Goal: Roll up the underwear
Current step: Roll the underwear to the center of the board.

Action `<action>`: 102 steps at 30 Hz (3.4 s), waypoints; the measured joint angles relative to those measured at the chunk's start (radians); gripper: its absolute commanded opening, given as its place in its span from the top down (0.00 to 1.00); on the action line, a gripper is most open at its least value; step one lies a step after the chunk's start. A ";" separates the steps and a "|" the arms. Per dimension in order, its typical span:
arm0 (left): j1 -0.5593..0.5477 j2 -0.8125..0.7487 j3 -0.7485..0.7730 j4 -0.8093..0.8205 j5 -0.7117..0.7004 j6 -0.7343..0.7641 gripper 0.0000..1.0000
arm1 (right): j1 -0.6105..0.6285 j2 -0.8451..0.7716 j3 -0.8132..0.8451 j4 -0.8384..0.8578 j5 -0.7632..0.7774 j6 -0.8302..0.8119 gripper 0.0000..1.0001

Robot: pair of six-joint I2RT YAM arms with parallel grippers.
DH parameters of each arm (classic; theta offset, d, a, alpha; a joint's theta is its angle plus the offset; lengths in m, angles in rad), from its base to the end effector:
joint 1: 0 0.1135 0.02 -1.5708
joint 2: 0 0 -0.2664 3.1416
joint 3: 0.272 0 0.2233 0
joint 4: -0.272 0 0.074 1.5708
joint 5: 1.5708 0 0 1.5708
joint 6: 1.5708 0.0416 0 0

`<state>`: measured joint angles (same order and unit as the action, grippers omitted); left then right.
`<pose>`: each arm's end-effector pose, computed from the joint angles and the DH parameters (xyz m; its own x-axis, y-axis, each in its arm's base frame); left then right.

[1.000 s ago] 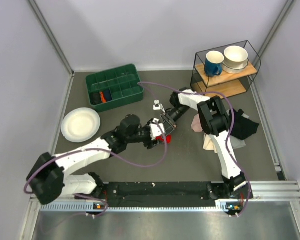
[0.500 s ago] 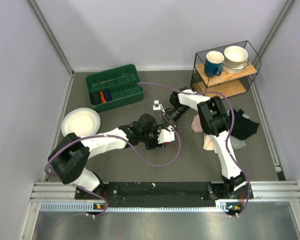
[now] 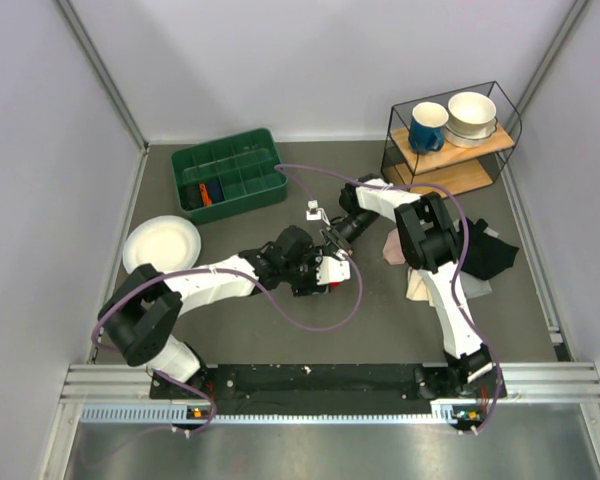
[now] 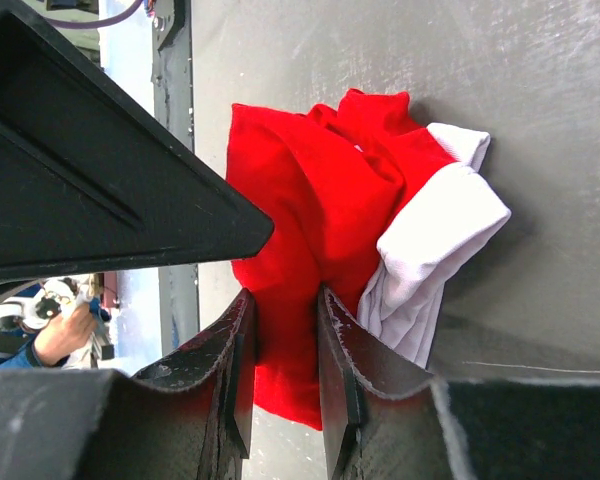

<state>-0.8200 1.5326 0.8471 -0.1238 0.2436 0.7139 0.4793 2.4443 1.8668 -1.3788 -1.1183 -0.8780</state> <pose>0.1927 -0.2212 0.2072 0.1657 0.7538 -0.6358 0.9454 0.0619 0.3199 0.3399 0.2188 0.1320 -0.6009 -0.6914 -0.4011 -0.5698 0.0186 0.8216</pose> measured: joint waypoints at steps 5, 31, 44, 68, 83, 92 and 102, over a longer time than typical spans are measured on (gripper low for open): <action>0.000 0.008 0.000 0.000 -0.014 0.018 0.37 | 0.000 0.000 0.000 0.000 0.000 0.000 0.75; 0.226 0.358 0.435 -0.438 0.373 -0.222 1.00 | -0.172 -0.400 -0.246 0.218 0.138 0.051 0.59; 0.282 0.467 0.542 -0.537 0.485 -0.341 0.96 | -0.072 -0.888 -0.707 0.543 0.200 -0.172 0.67; 0.301 0.499 0.570 -0.536 0.482 -0.451 0.61 | 0.245 -0.757 -0.799 0.970 0.723 -0.195 0.66; 0.303 0.498 0.565 -0.533 0.483 -0.465 0.62 | 0.245 -0.805 -0.720 0.901 0.689 -0.114 0.50; 0.303 0.492 0.554 -0.513 0.473 -0.490 0.55 | 0.245 -0.691 -0.708 0.918 0.759 -0.138 0.77; 0.339 0.350 0.410 -0.367 0.422 -0.584 0.42 | 0.245 -0.710 -0.741 0.944 0.755 -0.178 0.84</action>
<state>-0.4808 1.8824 1.2575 -0.4911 0.6659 0.1299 0.7242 1.7340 1.1255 -0.4351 -0.3634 -1.0557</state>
